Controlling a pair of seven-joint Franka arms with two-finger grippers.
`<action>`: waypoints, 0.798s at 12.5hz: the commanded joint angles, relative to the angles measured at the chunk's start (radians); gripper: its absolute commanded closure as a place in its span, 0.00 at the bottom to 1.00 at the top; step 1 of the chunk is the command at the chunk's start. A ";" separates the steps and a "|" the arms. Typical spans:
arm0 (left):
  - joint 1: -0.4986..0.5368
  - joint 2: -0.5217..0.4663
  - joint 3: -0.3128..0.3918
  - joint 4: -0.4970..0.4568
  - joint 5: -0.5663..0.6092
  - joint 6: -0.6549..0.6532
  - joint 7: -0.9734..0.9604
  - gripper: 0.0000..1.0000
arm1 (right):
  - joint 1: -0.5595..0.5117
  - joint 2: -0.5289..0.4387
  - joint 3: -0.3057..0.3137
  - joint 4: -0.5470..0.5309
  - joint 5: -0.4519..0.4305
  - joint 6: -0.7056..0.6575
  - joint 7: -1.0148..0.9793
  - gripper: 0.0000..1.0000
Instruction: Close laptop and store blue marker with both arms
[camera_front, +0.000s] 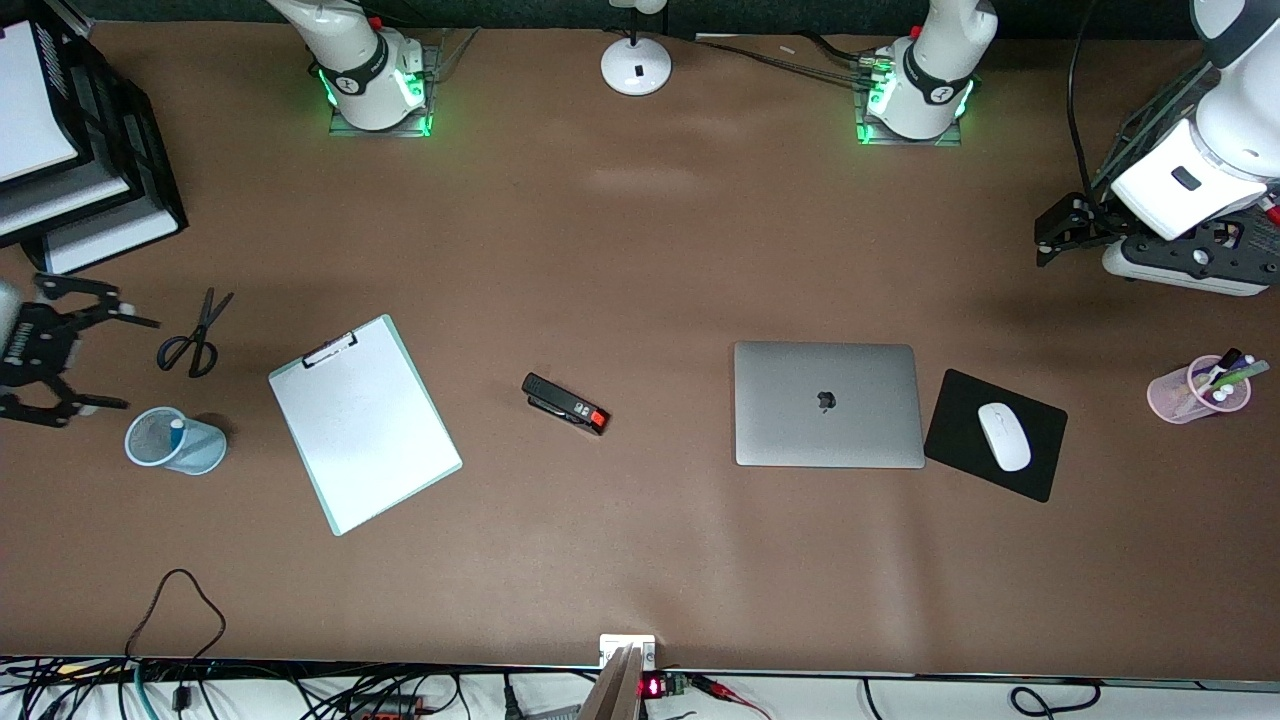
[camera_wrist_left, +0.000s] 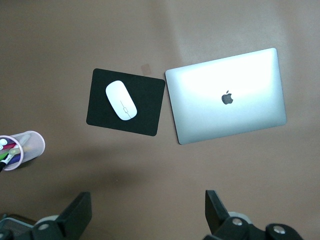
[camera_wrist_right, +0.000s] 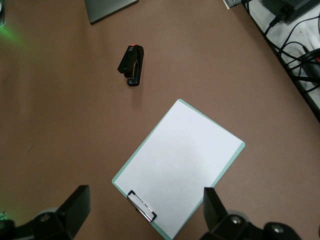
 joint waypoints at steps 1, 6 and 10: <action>0.001 0.010 -0.003 0.023 -0.005 -0.014 -0.006 0.00 | 0.032 -0.015 -0.005 0.016 -0.045 -0.011 0.098 0.00; 0.004 0.010 -0.003 0.023 -0.006 -0.014 -0.006 0.00 | 0.110 -0.132 0.002 -0.089 -0.208 0.019 0.493 0.00; 0.005 0.012 -0.003 0.023 -0.008 -0.016 -0.008 0.00 | 0.165 -0.227 0.002 -0.232 -0.315 0.029 0.895 0.00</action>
